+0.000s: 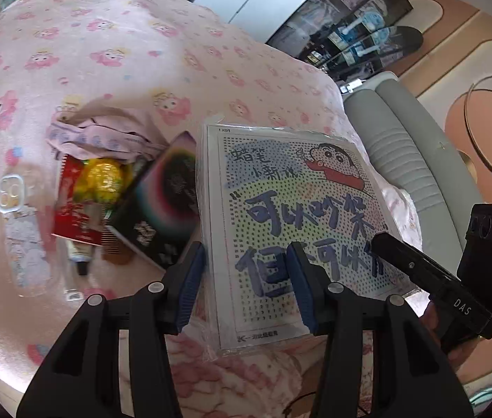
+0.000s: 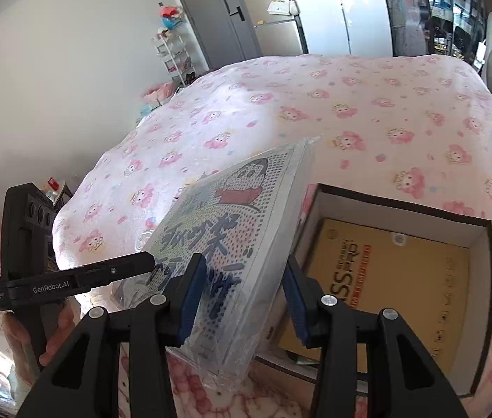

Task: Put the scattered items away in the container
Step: 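Carry the Shin-chan bead-art pack in the left gripper and lower it into the box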

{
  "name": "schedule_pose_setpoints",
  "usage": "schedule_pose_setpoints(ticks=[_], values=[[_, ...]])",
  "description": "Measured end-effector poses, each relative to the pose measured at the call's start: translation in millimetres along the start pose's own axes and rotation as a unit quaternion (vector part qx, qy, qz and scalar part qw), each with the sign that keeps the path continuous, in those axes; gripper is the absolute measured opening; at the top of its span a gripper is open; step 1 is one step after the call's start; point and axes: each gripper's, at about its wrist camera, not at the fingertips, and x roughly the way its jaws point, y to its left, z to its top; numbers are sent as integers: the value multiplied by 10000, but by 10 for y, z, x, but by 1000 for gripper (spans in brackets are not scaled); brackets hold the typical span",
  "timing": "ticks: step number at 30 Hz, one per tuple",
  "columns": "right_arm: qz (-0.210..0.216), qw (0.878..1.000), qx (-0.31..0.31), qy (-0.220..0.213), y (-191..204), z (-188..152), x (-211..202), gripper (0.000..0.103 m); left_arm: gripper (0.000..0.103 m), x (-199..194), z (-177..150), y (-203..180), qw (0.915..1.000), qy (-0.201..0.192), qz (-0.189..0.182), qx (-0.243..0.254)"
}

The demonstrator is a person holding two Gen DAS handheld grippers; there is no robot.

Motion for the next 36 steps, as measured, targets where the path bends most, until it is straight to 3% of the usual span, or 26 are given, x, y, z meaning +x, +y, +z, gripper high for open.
schedule_pose_setpoints(ticks=[9, 16, 30, 36], values=[[-419, 9985, 300, -158, -1112, -296, -395, 40, 49, 1005, -163, -883, 9964, 818, -63, 196], [-523, 9965, 645, -99, -1757, -509, -277, 42, 49, 1542, -284, -1112, 9904, 1306, 136, 433], [-463, 9926, 1054, 383, -2145, -744, 140, 42, 49, 2011, -317, -1027, 9794, 1748, 840, 568], [-733, 9912, 908, 629, -2111, -810, 265, 42, 48, 2161, -483, -1003, 9705, 1933, 1259, 698]])
